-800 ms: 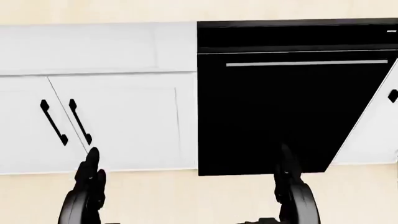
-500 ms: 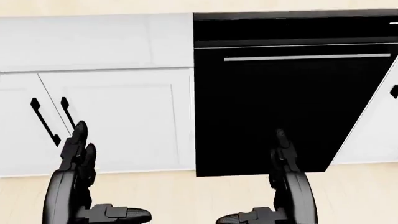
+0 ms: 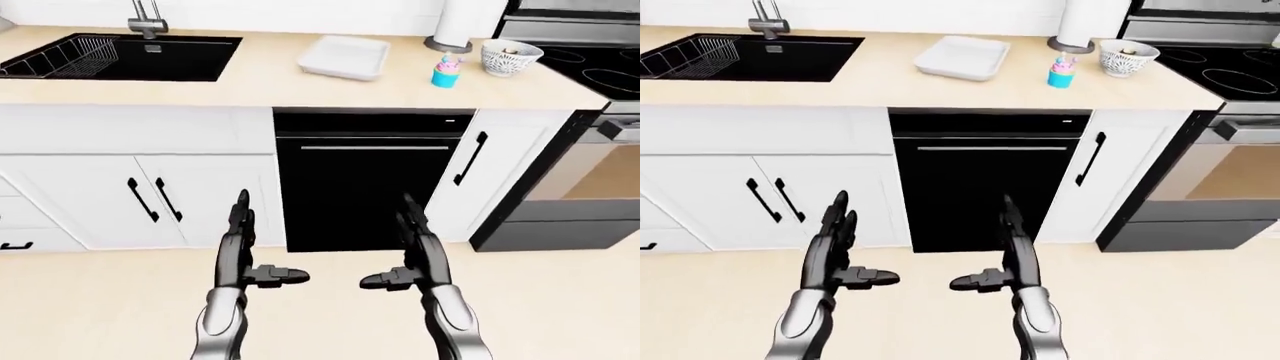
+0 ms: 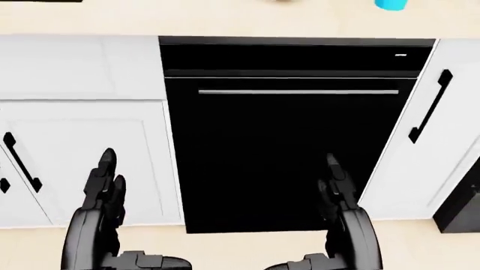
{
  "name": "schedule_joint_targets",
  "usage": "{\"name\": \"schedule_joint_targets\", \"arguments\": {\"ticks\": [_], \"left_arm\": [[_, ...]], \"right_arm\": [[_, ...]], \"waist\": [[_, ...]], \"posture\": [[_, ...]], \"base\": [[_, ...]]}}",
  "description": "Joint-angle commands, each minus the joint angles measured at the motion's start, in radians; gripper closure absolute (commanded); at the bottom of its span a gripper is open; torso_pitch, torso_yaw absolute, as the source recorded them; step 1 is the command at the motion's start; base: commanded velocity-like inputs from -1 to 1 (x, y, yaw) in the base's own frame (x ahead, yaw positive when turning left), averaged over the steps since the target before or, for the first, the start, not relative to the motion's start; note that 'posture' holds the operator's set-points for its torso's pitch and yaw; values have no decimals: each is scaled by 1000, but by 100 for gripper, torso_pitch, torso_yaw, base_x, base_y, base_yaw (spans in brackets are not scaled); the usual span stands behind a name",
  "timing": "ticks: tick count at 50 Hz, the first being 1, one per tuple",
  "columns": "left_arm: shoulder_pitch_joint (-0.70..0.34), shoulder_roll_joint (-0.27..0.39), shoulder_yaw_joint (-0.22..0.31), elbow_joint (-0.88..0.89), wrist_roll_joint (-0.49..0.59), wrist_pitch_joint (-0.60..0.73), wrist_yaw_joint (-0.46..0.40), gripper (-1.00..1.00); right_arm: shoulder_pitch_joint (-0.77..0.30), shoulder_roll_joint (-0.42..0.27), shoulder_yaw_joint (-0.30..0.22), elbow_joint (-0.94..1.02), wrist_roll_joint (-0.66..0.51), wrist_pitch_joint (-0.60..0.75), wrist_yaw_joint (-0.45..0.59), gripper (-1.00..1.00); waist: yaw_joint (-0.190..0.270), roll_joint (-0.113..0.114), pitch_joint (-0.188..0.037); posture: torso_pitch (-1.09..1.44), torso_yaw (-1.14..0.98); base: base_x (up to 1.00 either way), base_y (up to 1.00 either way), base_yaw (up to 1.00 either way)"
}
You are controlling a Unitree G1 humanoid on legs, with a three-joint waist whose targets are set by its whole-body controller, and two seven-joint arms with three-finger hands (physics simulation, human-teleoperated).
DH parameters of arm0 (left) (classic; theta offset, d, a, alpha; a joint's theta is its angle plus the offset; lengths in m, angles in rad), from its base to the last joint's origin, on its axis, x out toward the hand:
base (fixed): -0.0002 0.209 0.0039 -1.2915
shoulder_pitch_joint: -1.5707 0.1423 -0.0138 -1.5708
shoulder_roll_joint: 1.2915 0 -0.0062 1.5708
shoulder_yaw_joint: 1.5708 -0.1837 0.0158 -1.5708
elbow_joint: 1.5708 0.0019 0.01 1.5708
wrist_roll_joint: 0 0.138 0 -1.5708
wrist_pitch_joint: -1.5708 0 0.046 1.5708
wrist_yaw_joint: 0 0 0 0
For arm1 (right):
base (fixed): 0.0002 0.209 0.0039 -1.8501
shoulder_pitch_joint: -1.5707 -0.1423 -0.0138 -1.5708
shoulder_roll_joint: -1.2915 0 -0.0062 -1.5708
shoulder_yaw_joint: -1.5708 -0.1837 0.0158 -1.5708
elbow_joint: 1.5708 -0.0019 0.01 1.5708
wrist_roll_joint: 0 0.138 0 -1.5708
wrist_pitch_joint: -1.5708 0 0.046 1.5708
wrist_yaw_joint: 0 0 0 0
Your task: Pick up the bowl with cake and place it on the tray. Pick up the cupcake and place it on the tray.
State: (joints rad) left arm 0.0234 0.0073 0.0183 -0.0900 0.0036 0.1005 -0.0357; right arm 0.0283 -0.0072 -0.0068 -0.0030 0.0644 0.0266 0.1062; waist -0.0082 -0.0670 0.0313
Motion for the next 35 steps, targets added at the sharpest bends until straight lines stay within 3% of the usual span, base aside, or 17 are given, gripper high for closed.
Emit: {"name": "schedule_joint_targets", "arguments": {"ticks": [1, 3, 8, 9, 10, 11, 15, 17, 19, 20, 22, 25, 31, 33, 34, 35], "left_arm": [[-15, 9, 15, -37, -3, -44, -1, -100], [-14, 8, 14, -26, -3, -56, -1, -100], [-14, 7, 13, -31, -11, -60, 2, -100], [-13, 6, 12, -36, -10, -57, 2, -100], [-11, 6, 10, -46, -10, -50, 2, -100], [-9, 6, 9, -50, -9, -48, 3, -100], [-8, 7, 9, -47, -9, -53, 0, -100], [-8, 7, 10, -39, -10, -59, -1, -100], [-10, 8, 13, -39, -13, -56, -1, -100], [-11, 8, 14, -47, -12, -48, 2, -100], [-6, 7, 13, -67, -16, -36, 0, -100], [-7, 7, 13, -69, -17, -33, 0, -100], [-12, 8, 14, -61, -19, -40, -2, -100], [-14, 8, 15, -63, -20, -37, -3, -100], [-16, 9, 16, -60, -20, -39, -3, -100], [-17, 9, 16, -62, -22, -36, -4, -100]], "right_arm": [[-23, 4, 10, -42, 9, -40, 8, -100], [-23, 4, 10, -41, 9, -41, 9, -100], [-23, 2, 9, -34, 9, -45, 12, -100], [-22, 2, 9, -32, 8, -47, 12, -100], [-22, 3, 9, -27, 7, -50, 12, -100], [-19, 4, 10, -33, 8, -48, 12, -100], [-14, 5, 12, -32, 8, -53, 12, -100], [-11, 5, 14, -39, 7, -47, 13, -100], [-10, 2, 11, -43, 8, -45, 14, -100], [-6, 3, 12, -55, 10, -36, 14, -100], [-9, 3, 8, -40, 14, -48, 17, -100], [-15, 3, 7, -28, 16, -55, 19, -100], [-18, 4, 10, -29, 16, -55, 18, -100], [-17, 6, 12, -35, 14, -51, 15, -100], [-23, 5, 11, -17, 15, -63, 18, -100], [-24, 7, 12, -11, 14, -67, 18, -100]], "waist": [[2, 7, -9], [5, 27, -12], [2, 86, 16], [5, 102, 12], [16, 144, -4], [31, 111, 13], [32, 132, -14], [39, 109, -1], [35, 49, -1], [24, -23, -25], [15, 17, -4], [9, 43, -6], [18, 97, 20], [23, 120, 16], [30, 149, 1], [44, 122, 11]], "posture": [[0, 0], [0, 0], [0, 0], [0, 0], [0, 0], [0, 0], [0, 0], [0, 0], [0, 0], [0, 0], [0, 0], [0, 0], [0, 0], [0, 0], [0, 0], [0, 0]], "base": [[0, -88, 0], [0, -87, 0], [0, -88, 0], [0, -88, 0], [0, -88, 0], [0, -89, 0], [0, -88, 0], [0, -84, 0], [0, -79, 0], [0, -80, 0], [0, -79, 0], [0, -79, 0], [0, -79, 0], [0, -79, 0], [0, -79, 0], [0, -80, 0]]}}
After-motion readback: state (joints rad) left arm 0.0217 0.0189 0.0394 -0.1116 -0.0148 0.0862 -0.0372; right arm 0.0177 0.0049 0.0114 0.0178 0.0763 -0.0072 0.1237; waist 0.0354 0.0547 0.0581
